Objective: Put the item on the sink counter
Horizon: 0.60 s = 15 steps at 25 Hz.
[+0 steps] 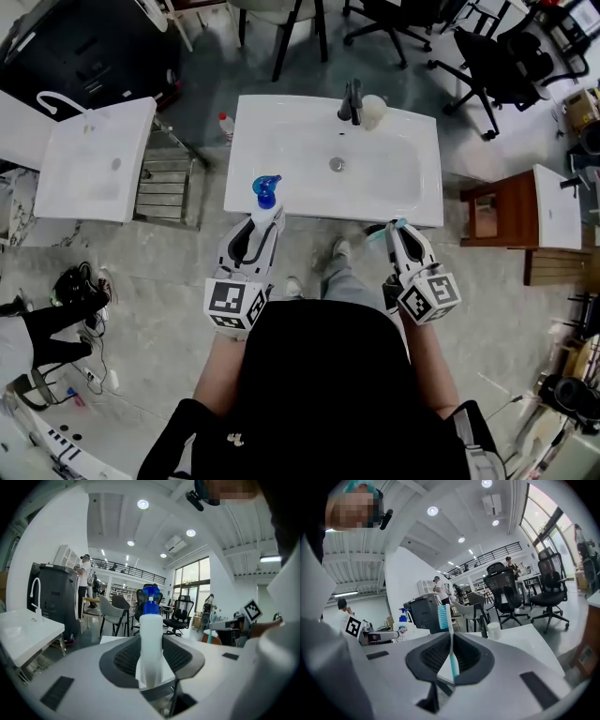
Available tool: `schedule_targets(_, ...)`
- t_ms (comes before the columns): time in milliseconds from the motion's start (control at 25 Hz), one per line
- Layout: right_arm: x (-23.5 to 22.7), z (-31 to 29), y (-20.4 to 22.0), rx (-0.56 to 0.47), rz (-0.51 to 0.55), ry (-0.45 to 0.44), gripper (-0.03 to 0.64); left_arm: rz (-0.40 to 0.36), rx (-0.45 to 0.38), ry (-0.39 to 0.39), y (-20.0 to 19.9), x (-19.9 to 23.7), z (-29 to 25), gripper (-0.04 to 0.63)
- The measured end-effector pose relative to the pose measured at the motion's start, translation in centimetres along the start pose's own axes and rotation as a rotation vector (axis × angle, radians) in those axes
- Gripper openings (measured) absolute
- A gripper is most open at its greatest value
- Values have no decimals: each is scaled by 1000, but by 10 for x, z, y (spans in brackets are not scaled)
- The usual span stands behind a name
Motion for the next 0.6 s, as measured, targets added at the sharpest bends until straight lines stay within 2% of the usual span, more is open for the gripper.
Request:
schedule_targets(480,-84,-67,-12,17,8,-130,43,32,-45,-125,-6,-7,-68,158)
schedule_targets(600,-106,-78,-17,12,8,-158,43,61,-63,-160,-9,-12,-82,158)
Point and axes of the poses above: the fingertips, and each gripper's own axes: z backward along the fingers, x to its left, y out of its underside, the point moved 10 cm from there along z, backward along the fingers, and after that the axes turned 14 degrees about z, right-handed, at the moved point
